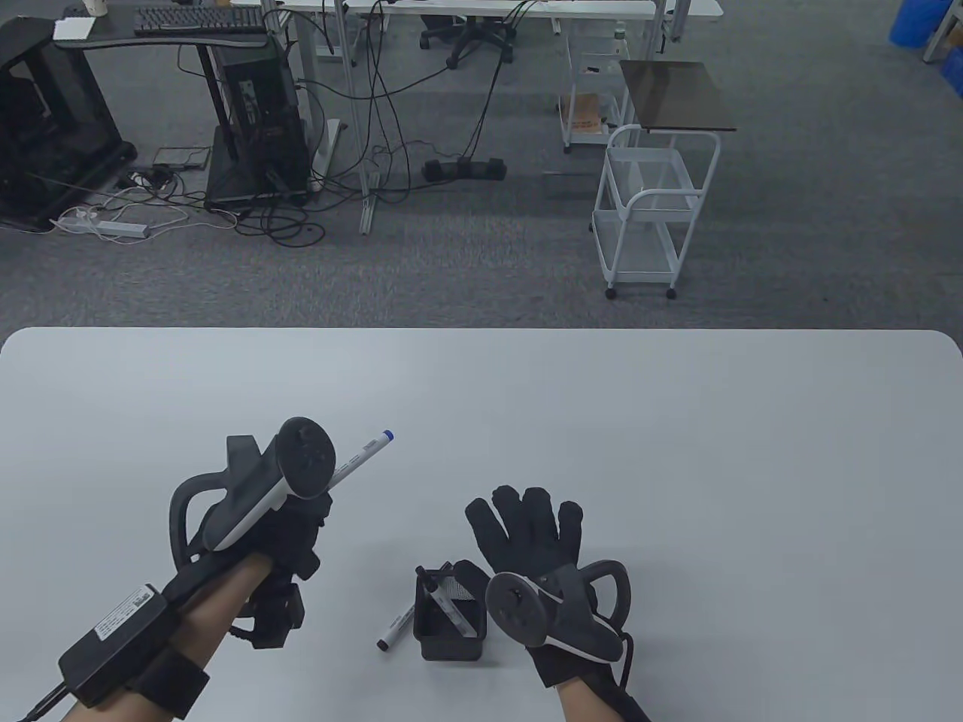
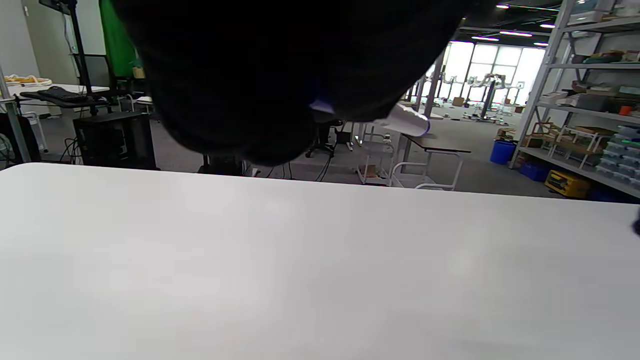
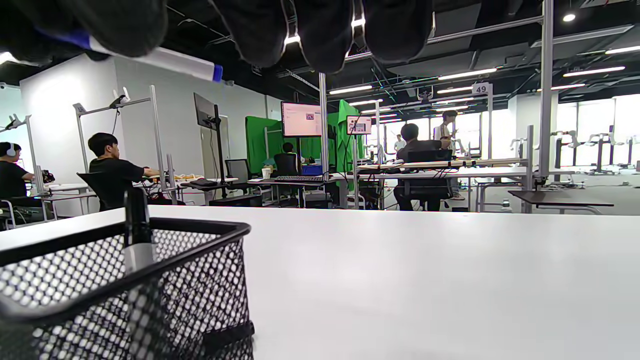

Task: Insert the markers into the pen holder

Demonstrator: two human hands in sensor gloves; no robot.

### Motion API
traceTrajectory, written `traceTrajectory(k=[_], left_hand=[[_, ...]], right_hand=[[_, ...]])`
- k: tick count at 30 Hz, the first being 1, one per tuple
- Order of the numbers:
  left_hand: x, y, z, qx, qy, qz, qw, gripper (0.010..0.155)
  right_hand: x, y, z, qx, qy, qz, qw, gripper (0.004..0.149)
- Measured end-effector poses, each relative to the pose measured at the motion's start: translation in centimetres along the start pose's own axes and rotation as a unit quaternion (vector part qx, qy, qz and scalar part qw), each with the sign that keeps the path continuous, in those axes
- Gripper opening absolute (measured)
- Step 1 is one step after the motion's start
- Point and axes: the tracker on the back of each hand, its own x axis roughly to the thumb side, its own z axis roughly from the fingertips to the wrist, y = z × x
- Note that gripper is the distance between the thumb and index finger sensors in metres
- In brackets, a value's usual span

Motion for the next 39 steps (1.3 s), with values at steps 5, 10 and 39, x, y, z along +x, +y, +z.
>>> traceTrajectory(k=[5, 10, 39], left_hand=[[1.0, 1.1, 2.3, -0.012, -0.046, -0.013, 0.999, 0.048], [1.7, 1.6, 4.0, -0.022, -0.086, -0.045, 0.995, 0.048], [7.1, -3.5, 4.2, -0.032, -0.197, -0.162, 0.966, 0.041]], right_hand=[[0.0, 0.0, 0.0, 0.005, 0.000, 0.000, 1.000, 0.071], [-0.2, 0.0, 0.0, 0.004, 0.003, -0.004, 1.000, 0.071], [-1.2, -0.2, 0.1, -0.001, 0.017, -0.012, 1.000, 0.070]])
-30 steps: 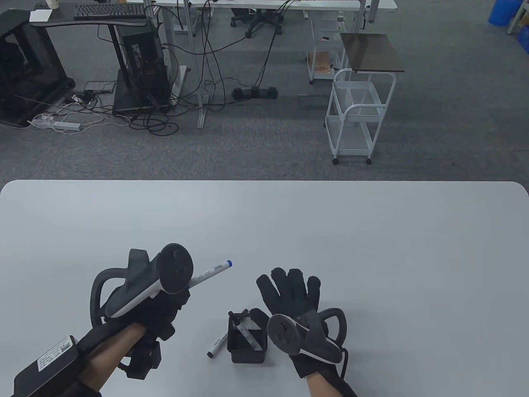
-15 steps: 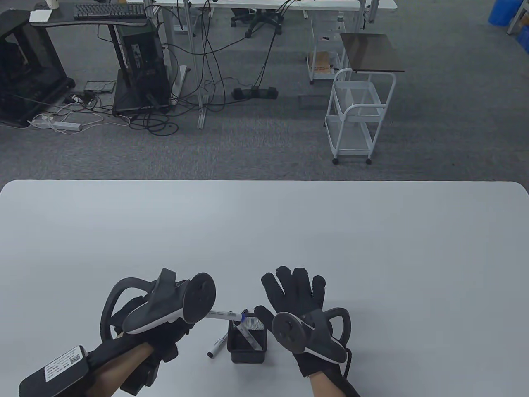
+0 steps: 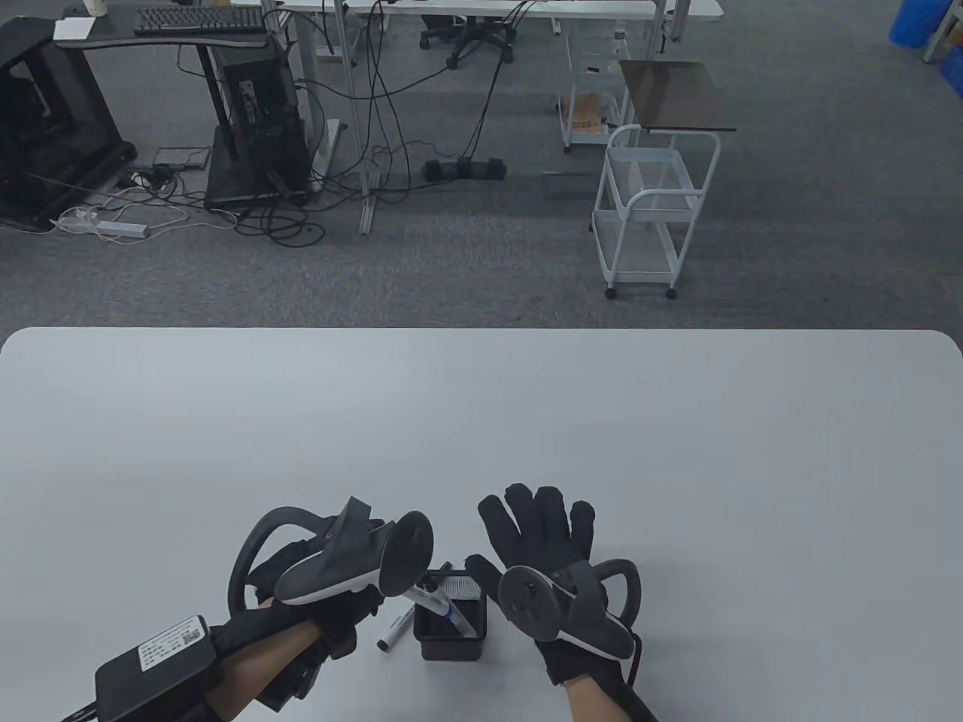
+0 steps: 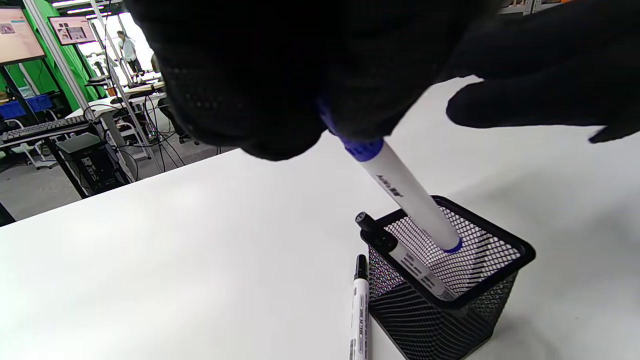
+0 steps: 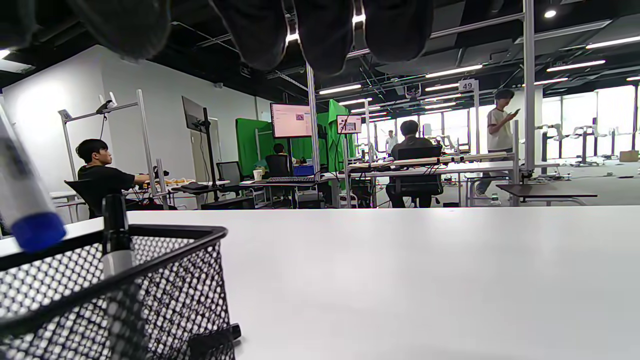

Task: Insert the markers into the pen holder

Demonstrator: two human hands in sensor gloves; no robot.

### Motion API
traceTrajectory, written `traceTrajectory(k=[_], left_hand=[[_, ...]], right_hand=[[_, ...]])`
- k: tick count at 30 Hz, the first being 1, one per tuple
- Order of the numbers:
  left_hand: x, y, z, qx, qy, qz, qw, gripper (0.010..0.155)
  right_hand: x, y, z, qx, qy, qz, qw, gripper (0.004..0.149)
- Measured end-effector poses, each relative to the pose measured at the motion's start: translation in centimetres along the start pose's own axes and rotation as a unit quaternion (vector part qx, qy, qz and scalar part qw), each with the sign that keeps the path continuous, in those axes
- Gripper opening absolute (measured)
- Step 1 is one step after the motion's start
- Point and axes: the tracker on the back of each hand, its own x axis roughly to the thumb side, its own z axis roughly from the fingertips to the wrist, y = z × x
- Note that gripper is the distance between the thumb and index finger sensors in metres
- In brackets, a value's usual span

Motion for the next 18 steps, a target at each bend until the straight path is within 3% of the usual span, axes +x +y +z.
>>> traceTrajectory(k=[18], left_hand=[[1.7, -1.8, -1.7, 0.018, -0.037, 0.007, 0.999, 0.037]], right_hand=[[0.1, 0.1, 0.0, 0.003, -0.001, -0.001, 1.000, 0.071]])
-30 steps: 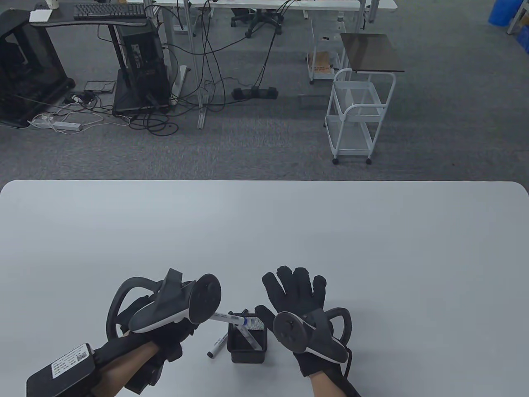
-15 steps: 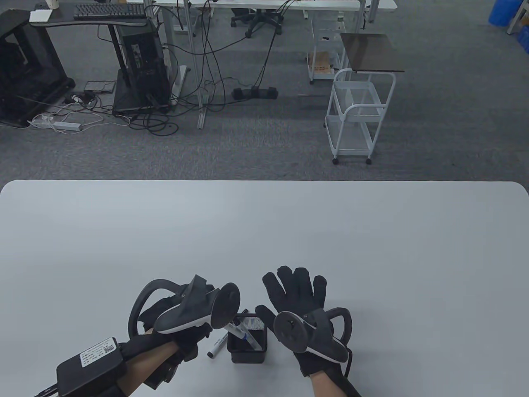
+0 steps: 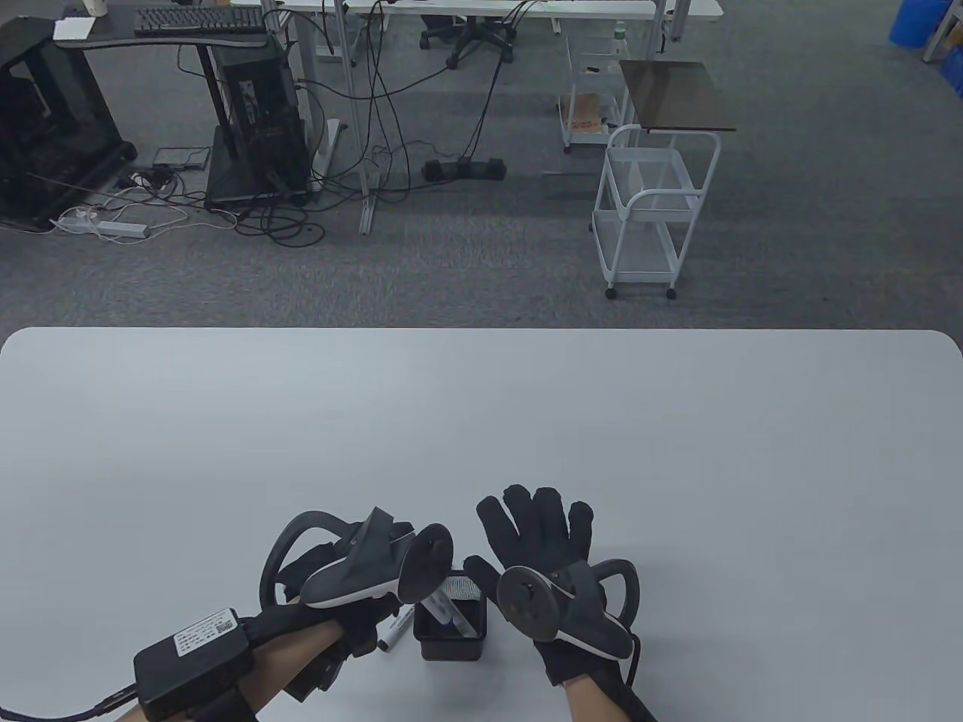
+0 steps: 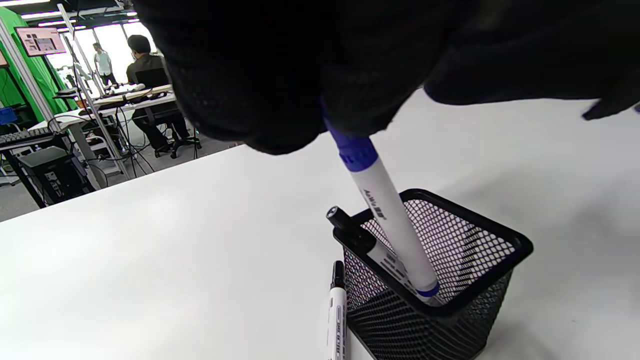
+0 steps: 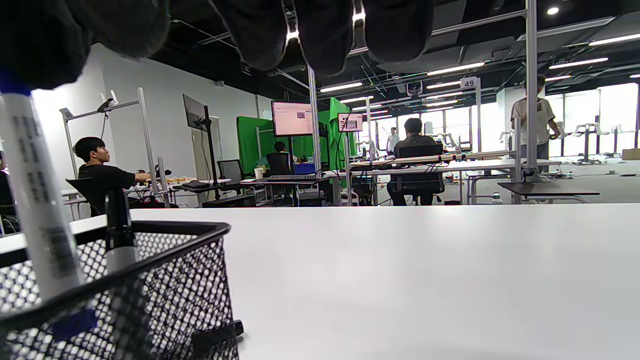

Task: Insert the markers into the pen holder

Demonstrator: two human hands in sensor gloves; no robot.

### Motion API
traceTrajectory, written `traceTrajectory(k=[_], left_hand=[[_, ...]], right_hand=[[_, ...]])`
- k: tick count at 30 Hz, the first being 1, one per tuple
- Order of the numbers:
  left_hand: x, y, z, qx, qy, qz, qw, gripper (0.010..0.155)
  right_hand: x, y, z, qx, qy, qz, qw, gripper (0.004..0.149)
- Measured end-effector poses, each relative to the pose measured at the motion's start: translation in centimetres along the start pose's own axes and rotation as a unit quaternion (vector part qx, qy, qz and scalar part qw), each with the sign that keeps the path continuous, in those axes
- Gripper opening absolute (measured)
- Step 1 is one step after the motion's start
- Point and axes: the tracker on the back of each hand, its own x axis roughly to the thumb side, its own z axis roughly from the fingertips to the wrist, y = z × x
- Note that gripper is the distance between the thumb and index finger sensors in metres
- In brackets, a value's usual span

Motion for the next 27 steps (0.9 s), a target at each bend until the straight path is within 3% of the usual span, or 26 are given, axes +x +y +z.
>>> traceTrajectory(k=[27], left_hand=[[2.0, -2.7, -1.6, -0.013, -0.037, -0.017, 0.999, 0.037]], right_hand=[[-0.1, 0.1, -0.1, 0.004, 0.005, 0.004, 1.000, 0.069]])
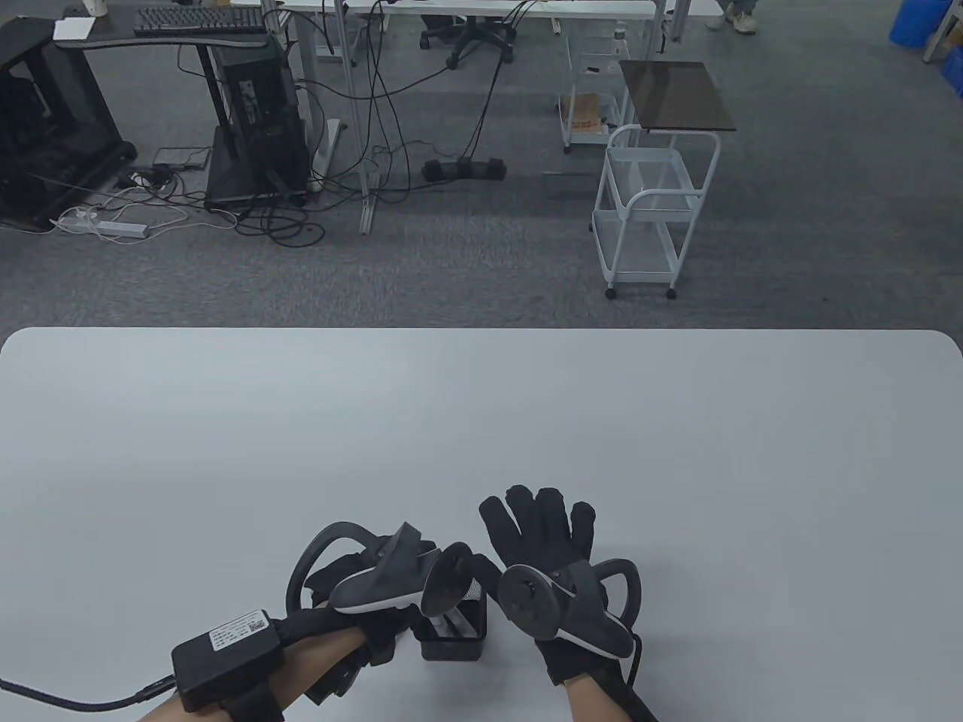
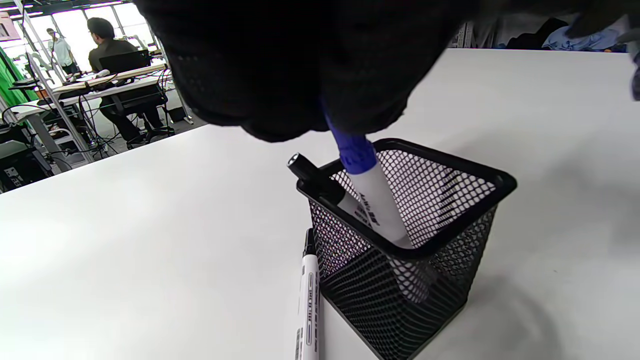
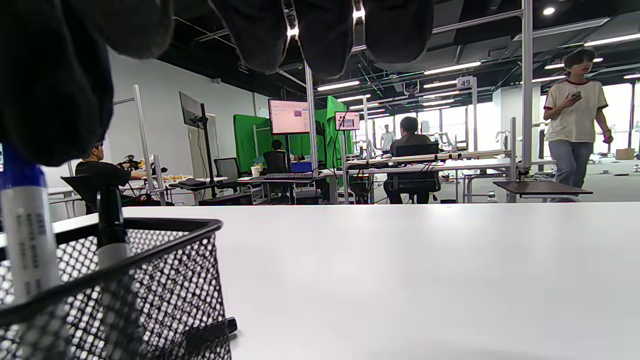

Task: Insert the markers into the pen holder

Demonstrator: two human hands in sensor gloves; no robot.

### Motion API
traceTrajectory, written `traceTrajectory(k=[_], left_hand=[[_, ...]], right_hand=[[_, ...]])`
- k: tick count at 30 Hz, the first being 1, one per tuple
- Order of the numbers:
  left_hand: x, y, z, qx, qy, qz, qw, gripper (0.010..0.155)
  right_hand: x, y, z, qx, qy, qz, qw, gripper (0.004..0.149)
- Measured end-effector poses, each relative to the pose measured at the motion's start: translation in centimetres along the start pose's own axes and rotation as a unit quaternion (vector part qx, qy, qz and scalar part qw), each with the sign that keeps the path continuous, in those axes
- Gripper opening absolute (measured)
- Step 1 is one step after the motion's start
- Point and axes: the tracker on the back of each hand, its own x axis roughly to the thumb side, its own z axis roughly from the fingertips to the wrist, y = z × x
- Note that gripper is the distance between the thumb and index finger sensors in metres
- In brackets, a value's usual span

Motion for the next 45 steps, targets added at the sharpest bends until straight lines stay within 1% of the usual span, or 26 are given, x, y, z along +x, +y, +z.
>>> traceTrajectory(k=[7, 33, 35, 38, 41, 45], left_hand=[[0.3, -0.4, -0.1, 0.007, -0.005, -0.005, 1.000, 0.037], [1.0, -1.2, -0.4, 0.008, -0.020, -0.011, 1.000, 0.037], [0.9, -1.2, -0.4, -0.002, -0.016, -0.014, 1.000, 0.041], [0.5, -0.9, -0.3, -0.014, -0.011, -0.013, 1.000, 0.052], [0.0, -0.3, 0.1, -0.011, -0.011, -0.005, 1.000, 0.059], [-1.0, 0.7, 0.7, 0.004, 0.022, 0.002, 1.000, 0.063]], right_hand=[[-0.1, 0.0, 0.0, 0.002, 0.002, 0.001, 1.000, 0.069], [-0.3, 0.0, 0.0, 0.003, 0.005, 0.000, 1.000, 0.069], [-0.2, 0.0, 0.0, 0.004, 0.005, 0.001, 1.000, 0.069], [-0.3, 0.0, 0.0, 0.004, 0.005, 0.001, 1.000, 0.069], [-0.3, 0.0, 0.0, 0.004, 0.006, 0.000, 1.000, 0.069], [-0.3, 0.0, 0.0, 0.004, 0.006, 0.000, 1.000, 0.069]])
